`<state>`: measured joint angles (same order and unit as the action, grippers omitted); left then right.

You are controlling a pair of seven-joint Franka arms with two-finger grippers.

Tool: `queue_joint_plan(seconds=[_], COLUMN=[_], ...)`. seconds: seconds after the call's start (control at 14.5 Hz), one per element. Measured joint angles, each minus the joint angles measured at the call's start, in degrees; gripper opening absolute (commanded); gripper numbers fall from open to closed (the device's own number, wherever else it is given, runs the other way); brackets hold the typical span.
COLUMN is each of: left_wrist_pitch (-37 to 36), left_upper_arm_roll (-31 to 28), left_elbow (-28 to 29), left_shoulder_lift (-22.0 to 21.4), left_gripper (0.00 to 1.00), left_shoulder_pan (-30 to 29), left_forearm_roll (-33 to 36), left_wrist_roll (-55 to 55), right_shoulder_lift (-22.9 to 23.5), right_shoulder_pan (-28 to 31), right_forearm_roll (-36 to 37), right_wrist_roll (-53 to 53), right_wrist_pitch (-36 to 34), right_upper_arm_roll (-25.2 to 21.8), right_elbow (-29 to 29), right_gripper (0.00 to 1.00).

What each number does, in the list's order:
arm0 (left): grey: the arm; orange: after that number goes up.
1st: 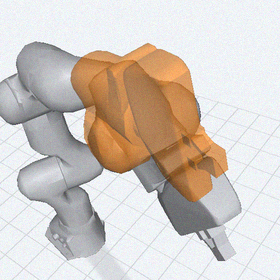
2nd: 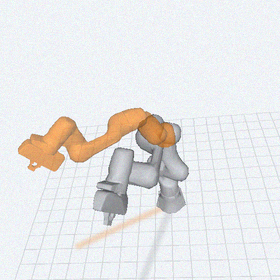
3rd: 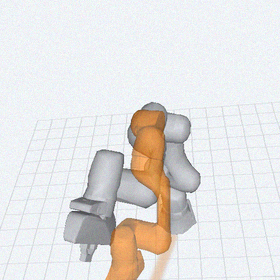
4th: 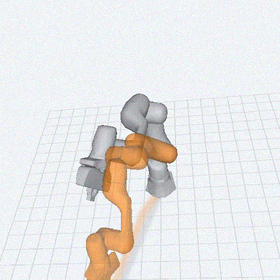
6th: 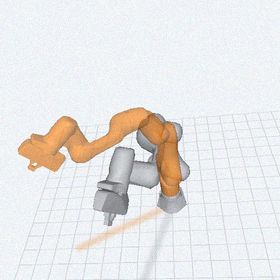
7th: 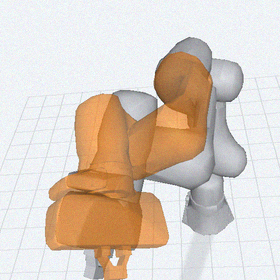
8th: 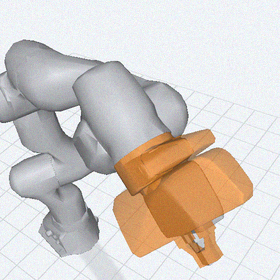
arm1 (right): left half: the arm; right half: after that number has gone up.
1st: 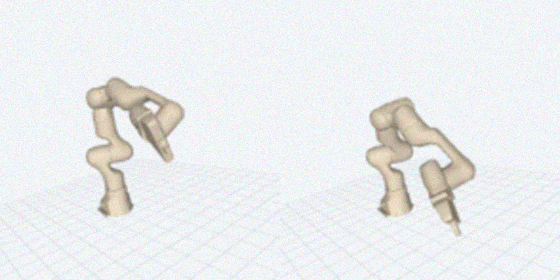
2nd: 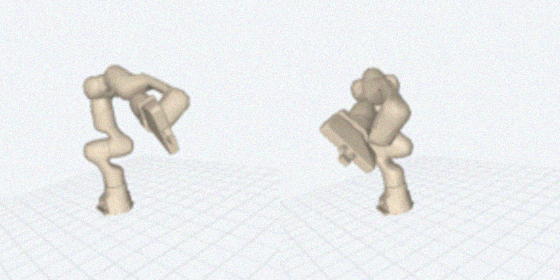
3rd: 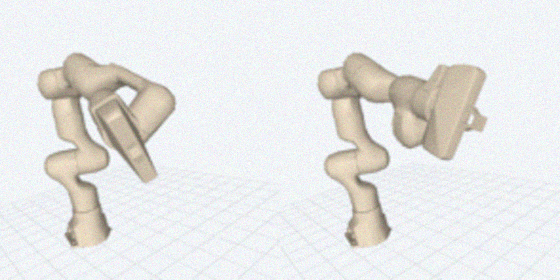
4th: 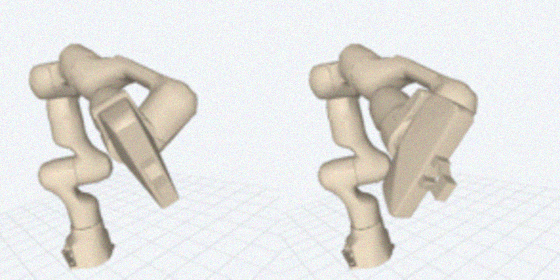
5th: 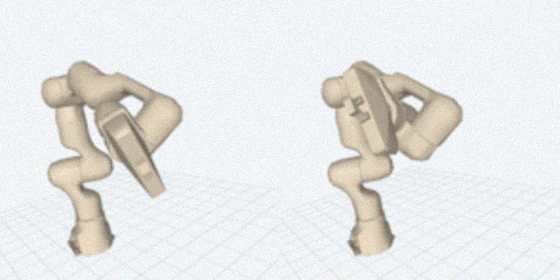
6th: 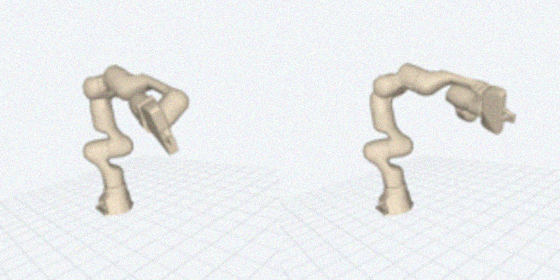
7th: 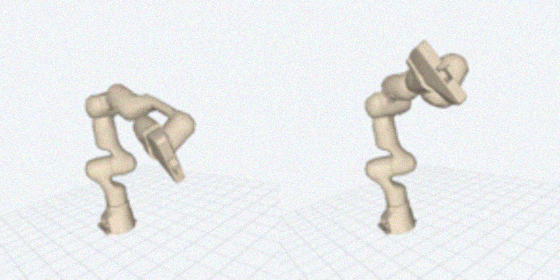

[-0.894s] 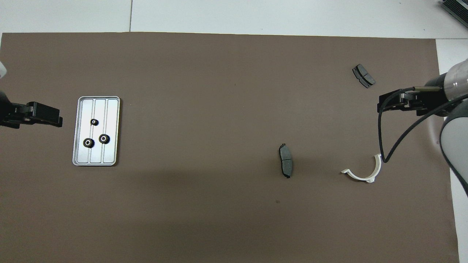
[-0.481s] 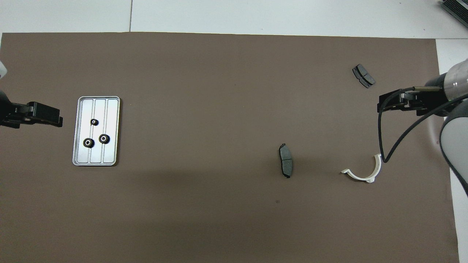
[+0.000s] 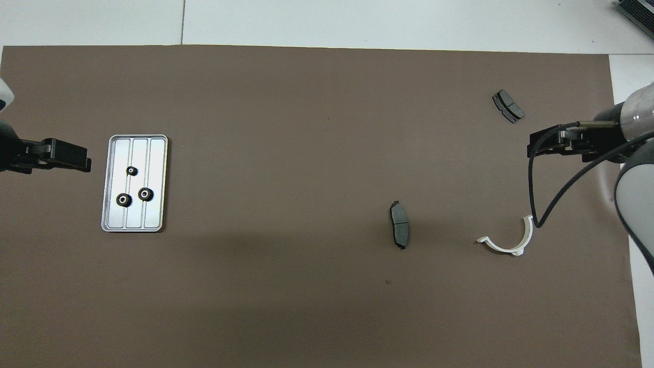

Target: Place bearing gear from tray to pile

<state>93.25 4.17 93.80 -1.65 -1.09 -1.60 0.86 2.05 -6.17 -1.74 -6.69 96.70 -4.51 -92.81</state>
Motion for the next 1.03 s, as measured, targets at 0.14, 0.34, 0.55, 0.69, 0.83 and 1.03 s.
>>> queue_joint_plan(seconds=[0.14,0.34,0.55,0.69,0.83,1.03], left_wrist_pitch=[3.4,14.5,27.7,35.1,39.0,43.2], left_upper_arm_roll=[-0.4,-0.5,-0.7,-0.7,-0.7,-0.4], left_elbow=[1.9,8.4,14.9,19.1,21.9,22.9], left_shoulder_lift=[0.6,2.9,7.1,8.8,10.3,14.1], left_gripper=[1.0,1.0,1.0,1.0,1.0,0.76], left_shoulder_pan=[-0.7,-2.9,-4.2,-4.8,-4.9,-4.9], left_forearm_roll=[0.0,0.0,0.0,0.0,0.0,0.0], left_wrist_roll=[0.0,0.0,0.0,0.0,0.1,0.2], right_shoulder_lift=[0.0,0.0,0.0,0.0,0.0,0.0], right_shoulder_pan=[0.0,0.0,0.0,0.0,0.0,0.0], right_forearm_roll=[0.0,0.0,0.0,0.0,0.0,0.0], right_wrist_roll=[0.0,0.0,0.0,0.0,0.0,0.0], right_wrist_pitch=[0.0,0.0,0.0,0.0,0.0,0.0], right_upper_arm_roll=[0.0,0.0,0.0,0.0,0.0,0.0], right_elbow=[0.0,0.0,0.0,0.0,0.0,0.0], right_gripper=[1.0,1.0,1.0,1.0,1.0,1.0])
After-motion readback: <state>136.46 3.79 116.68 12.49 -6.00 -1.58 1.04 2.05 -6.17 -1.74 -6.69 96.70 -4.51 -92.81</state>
